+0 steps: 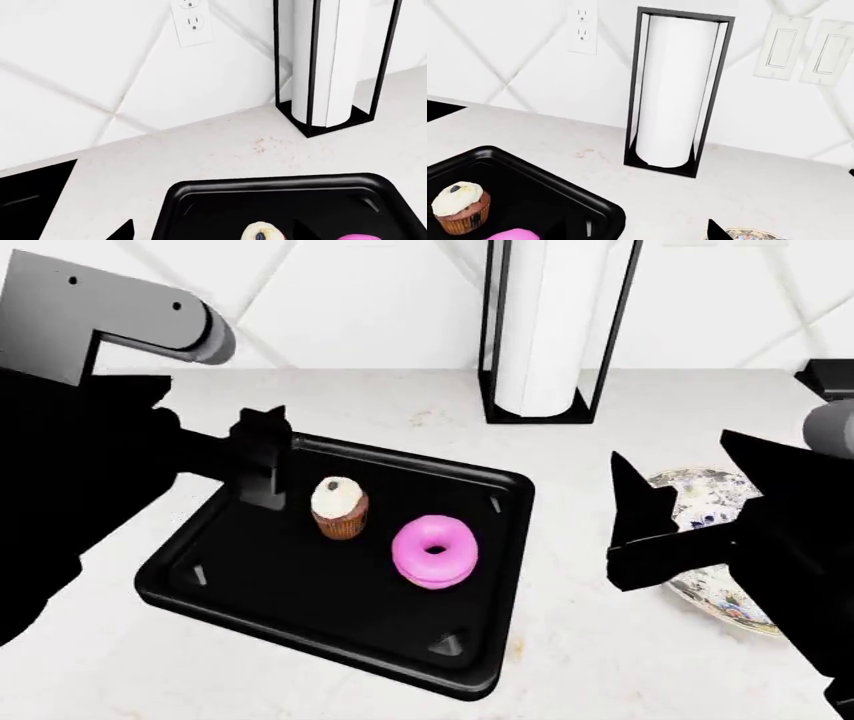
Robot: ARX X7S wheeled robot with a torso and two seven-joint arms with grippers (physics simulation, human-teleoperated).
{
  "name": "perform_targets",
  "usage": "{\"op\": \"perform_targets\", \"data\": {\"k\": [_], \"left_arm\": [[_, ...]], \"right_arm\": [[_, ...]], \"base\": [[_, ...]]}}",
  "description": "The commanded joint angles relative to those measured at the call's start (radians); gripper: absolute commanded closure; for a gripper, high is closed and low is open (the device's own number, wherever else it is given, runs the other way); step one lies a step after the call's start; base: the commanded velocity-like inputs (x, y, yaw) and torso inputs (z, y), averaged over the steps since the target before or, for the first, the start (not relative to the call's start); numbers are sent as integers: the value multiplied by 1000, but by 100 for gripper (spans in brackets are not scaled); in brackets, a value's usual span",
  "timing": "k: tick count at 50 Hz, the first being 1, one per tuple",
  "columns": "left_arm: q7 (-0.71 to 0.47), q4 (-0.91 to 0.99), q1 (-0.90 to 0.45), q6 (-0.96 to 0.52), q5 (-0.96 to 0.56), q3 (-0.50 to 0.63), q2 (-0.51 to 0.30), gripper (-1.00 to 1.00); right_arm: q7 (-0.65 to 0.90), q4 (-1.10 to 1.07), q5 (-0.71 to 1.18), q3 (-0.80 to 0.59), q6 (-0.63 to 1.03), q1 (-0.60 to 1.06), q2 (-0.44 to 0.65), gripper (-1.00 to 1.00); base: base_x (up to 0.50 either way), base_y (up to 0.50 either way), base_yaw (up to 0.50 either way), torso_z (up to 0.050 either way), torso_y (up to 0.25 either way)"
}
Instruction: Move the dessert items from the plate to the tray.
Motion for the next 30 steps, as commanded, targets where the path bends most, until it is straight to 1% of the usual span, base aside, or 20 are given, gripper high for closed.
{"op": "perform_targets", "data": {"k": [1, 5, 10, 15, 26, 30], "left_arm": [[-106, 87, -84, 20, -234, -70, -185, -100], [-109, 106, -104, 22, -274, -93, -236, -100], [-57, 131, -102, -1, -255, -158, -295, -100], [-43, 137, -105, 2, -275, -191, -343, -100], [-4, 129, -134, 14, -311, -241, -381, -100], [-2, 129, -143, 17, -319, -244, -382, -100]], "right_arm": [[66, 12, 154, -8, 20, 181, 64, -100], [81, 28, 191, -17, 32, 243, 77, -100], [74, 49, 195, -8, 34, 272, 84, -100], [98, 72, 240, -25, 56, 361, 98, -100], [125, 104, 300, -41, 97, 482, 133, -100], [129, 110, 316, -40, 108, 516, 146, -100]], "base": [[0, 0, 0, 0, 0], [0, 0, 0, 0, 0], [0, 0, 0, 0, 0], [0, 0, 0, 0, 0], [0, 0, 0, 0, 0], [0, 0, 0, 0, 0]]}}
